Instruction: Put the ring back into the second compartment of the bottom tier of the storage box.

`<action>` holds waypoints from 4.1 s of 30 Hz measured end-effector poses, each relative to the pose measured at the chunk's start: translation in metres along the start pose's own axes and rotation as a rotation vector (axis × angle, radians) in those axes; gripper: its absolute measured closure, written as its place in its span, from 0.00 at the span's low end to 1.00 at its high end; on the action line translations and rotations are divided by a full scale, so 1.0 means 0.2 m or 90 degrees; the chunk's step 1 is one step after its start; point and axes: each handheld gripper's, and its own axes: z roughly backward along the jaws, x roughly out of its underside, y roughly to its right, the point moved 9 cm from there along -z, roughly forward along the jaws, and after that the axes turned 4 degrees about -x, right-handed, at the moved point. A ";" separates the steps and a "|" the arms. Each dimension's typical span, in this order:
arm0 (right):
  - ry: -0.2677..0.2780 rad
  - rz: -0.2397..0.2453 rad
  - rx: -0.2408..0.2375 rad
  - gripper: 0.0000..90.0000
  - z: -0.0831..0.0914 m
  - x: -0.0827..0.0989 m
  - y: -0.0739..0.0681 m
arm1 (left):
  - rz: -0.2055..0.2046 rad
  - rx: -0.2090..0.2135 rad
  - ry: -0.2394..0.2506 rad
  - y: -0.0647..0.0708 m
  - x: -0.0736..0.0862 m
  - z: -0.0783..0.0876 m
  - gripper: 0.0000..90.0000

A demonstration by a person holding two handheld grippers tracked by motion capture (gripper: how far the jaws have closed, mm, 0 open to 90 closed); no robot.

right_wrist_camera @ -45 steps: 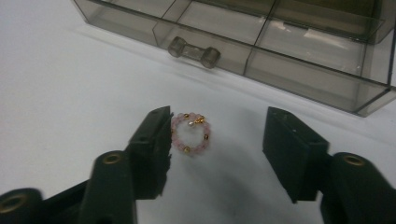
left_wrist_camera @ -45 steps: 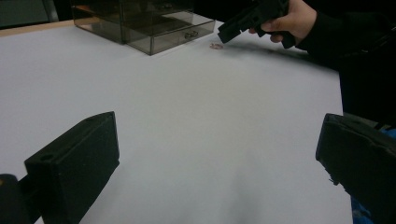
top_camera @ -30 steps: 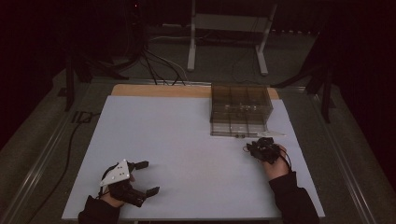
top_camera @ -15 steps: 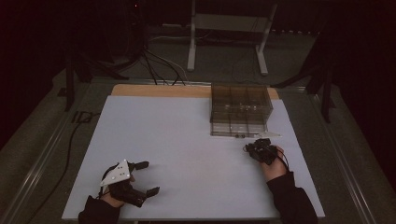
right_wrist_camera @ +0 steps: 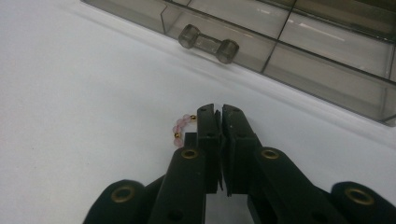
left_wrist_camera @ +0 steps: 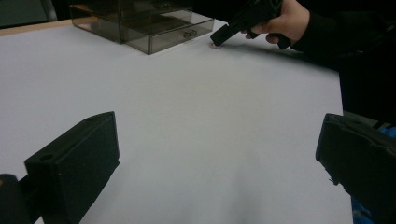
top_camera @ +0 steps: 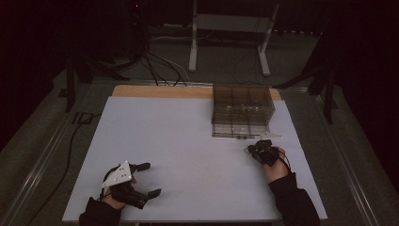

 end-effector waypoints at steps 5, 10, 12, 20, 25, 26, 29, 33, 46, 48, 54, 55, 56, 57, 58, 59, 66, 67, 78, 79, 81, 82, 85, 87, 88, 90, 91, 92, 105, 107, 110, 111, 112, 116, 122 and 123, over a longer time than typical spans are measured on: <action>0.000 0.003 0.004 0.97 0.00 0.00 0.00 | -0.001 -0.001 0.001 0.00 0.00 0.00 0.01; 0.001 -0.001 0.002 0.97 0.00 0.00 0.00 | 0.000 -0.001 0.000 0.00 0.00 0.00 0.01; 0.002 -0.002 0.000 0.97 0.00 0.00 0.00 | -0.001 -0.002 -0.003 0.00 0.00 0.00 0.01; 0.015 -0.006 0.000 0.97 0.04 -0.02 0.00 | 0.000 -0.001 0.000 0.00 0.00 0.00 0.01; 0.019 -0.007 -0.003 0.97 0.05 -0.03 0.00 | -0.001 -0.002 0.000 0.00 0.00 0.00 0.01; 0.019 -0.006 -0.003 0.97 0.06 -0.03 -0.01 | 0.000 -0.001 0.000 0.00 0.00 0.00 0.01; 0.019 -0.002 -0.005 0.97 0.06 -0.03 -0.01 | -0.001 -0.002 0.000 0.00 0.00 0.00 0.01; 0.022 0.003 -0.010 0.97 0.08 -0.03 -0.04 | -0.001 -0.001 0.002 0.00 0.00 0.00 0.01; 0.015 0.017 -0.031 0.96 0.10 -0.03 -0.10 | -0.001 -0.001 0.000 0.00 0.00 0.00 0.01; 0.017 0.017 -0.034 0.97 0.11 -0.03 -0.10 | -0.001 -0.002 -0.002 0.00 0.00 0.00 0.01; 0.022 0.019 -0.042 0.96 0.14 -0.05 -0.13 | 0.001 -0.002 0.000 -0.01 0.00 0.00 0.01; 0.022 0.020 -0.044 0.97 0.14 -0.05 -0.14 | 0.001 -0.001 0.002 0.00 0.00 0.00 0.01; 0.022 0.022 -0.045 0.96 0.14 -0.05 -0.14 | 0.000 -0.002 0.002 0.00 0.00 0.00 0.01; 0.022 0.023 -0.047 0.96 0.14 -0.05 -0.15 | -0.001 -0.002 0.002 0.00 0.00 0.00 0.01; 0.023 0.024 -0.047 0.96 0.15 -0.05 -0.15 | 0.000 -0.002 0.001 0.00 0.00 0.00 0.01; 0.024 0.025 -0.049 0.96 0.15 -0.05 -0.15 | 0.000 -0.002 -0.001 -0.01 0.00 0.00 0.01; 0.030 0.027 -0.052 0.96 0.18 -0.07 -0.16 | -0.001 -0.002 0.000 0.00 0.00 0.00 0.01; 0.032 0.027 -0.052 0.96 0.18 -0.07 -0.16 | -0.001 0.000 0.002 0.00 0.00 0.00 0.01; 0.043 0.030 -0.051 0.96 0.21 -0.11 -0.17 | -0.001 -0.002 0.001 -0.01 0.00 0.00 0.01; 0.043 0.030 -0.051 0.96 0.21 -0.11 -0.17 | -0.002 -0.002 0.002 -0.01 -0.01 0.00 0.01; 0.044 0.028 -0.053 0.96 0.22 -0.12 -0.16 | 0.000 -0.002 0.001 -0.01 0.00 0.00 0.01; 0.045 0.028 -0.053 0.96 0.22 -0.12 -0.16 | 0.000 -0.002 0.001 -0.01 0.00 0.00 0.01; 0.051 0.027 -0.054 0.96 0.24 -0.14 -0.16 | -0.002 -0.002 0.001 0.00 0.00 0.00 0.01; 0.053 0.028 -0.054 0.96 0.24 -0.14 -0.16 | -0.002 -0.002 -0.001 -0.01 0.00 0.00 0.01; 0.053 0.028 -0.054 0.96 0.24 -0.14 -0.16 | -0.002 -0.002 -0.001 -0.01 0.00 0.00 0.01; 0.056 0.025 -0.056 0.96 0.25 -0.16 -0.16 | -0.003 -0.002 0.002 0.00 -0.01 0.00 0.01; 0.057 0.026 -0.056 0.96 0.25 -0.16 -0.16 | -0.003 -0.001 0.001 0.00 0.00 0.00 0.01; 0.058 0.026 -0.057 0.96 0.26 -0.16 -0.16 | -0.002 -0.001 0.000 0.00 0.00 0.00 0.01; 0.068 0.030 -0.056 0.96 0.28 -0.21 -0.16 | -0.002 -0.001 -0.002 0.00 0.00 -0.01 0.01; 0.070 0.030 -0.055 0.96 0.28 -0.22 -0.16 | -0.002 0.000 -0.001 0.00 0.00 0.00 0.01; 0.074 0.030 -0.053 0.96 0.29 -0.24 -0.15 | -0.002 -0.001 0.000 0.00 0.00 0.00 0.01; 0.074 0.031 -0.051 0.96 0.29 -0.24 -0.15 | -0.001 -0.001 -0.001 -0.01 0.00 0.00 0.01; 0.075 0.029 -0.051 0.96 0.30 -0.25 -0.14 | -0.001 -0.001 0.001 0.00 0.00 0.00 0.01; 0.079 0.030 -0.049 0.96 0.30 -0.27 -0.13 | -0.003 -0.001 0.000 0.00 0.00 0.00 0.01; 0.082 0.030 -0.047 0.96 0.30 -0.29 -0.13 | -0.002 -0.001 0.000 0.00 0.00 -0.01 0.01; 0.082 0.029 -0.046 0.96 0.30 -0.29 -0.12 | -0.001 -0.001 -0.001 0.00 0.00 -0.01 0.01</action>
